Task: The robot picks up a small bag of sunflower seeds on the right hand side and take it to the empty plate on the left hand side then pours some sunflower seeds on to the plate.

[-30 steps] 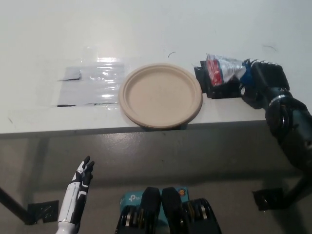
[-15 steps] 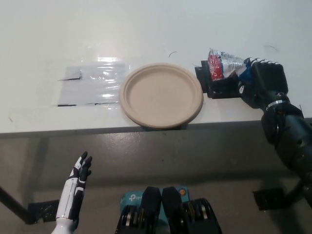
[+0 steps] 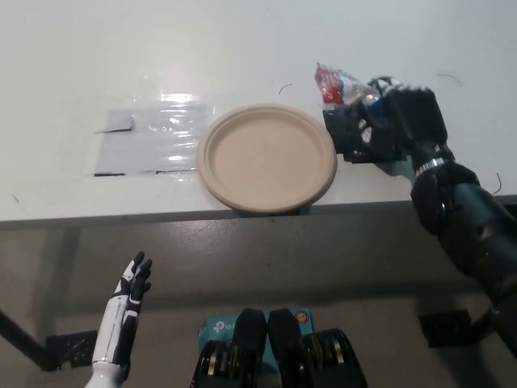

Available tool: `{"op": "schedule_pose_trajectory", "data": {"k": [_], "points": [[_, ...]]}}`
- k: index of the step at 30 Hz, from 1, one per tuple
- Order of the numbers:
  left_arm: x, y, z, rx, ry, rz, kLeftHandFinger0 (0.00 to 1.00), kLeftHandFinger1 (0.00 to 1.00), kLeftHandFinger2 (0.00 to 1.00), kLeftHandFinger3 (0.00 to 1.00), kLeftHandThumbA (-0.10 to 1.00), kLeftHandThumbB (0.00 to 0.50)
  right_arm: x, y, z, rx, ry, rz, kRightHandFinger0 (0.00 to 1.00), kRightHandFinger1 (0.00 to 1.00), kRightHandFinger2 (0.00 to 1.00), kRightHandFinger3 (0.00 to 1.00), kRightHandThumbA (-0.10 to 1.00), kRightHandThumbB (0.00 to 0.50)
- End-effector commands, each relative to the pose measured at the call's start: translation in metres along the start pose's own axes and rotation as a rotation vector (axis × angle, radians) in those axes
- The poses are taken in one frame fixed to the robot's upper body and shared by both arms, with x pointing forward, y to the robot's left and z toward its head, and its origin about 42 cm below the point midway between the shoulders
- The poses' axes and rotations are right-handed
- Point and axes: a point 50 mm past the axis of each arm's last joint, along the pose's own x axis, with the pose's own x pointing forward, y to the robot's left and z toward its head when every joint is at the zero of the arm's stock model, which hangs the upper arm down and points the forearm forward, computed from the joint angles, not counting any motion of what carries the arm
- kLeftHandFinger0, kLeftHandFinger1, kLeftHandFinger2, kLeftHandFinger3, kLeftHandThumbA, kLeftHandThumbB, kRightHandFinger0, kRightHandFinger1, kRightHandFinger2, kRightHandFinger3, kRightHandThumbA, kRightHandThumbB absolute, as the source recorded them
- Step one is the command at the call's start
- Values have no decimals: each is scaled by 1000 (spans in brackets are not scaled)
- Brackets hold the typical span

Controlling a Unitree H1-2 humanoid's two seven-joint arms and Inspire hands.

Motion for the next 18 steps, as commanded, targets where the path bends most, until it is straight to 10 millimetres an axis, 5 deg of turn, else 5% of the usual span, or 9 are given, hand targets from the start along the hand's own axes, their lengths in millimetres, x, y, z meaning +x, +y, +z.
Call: {"op": "schedule_pose_trajectory", "data": {"k": [1,4,12,18], "points": [[2,5,11,5,-66,9,1000,1000,1000,1000,1000,36,39,-46,29,-20,-161,-181,0,302,781,590,-100,94],[2,5,11,-2,-62,15,1000,1000,1000,1000,1000,42,42,-49,31,-46,-179,-172,0,280,762,559,-100,99],[4,5,13,2,-71,14,1000,1000,1000,1000,1000,30,49,-54,29,-209,-227,-124,0,246,766,600,-100,205],[4,4,13,-3,-71,12,1000,1000,1000,1000,1000,28,50,-53,26,-327,-256,-63,0,216,759,576,-100,198]]}}
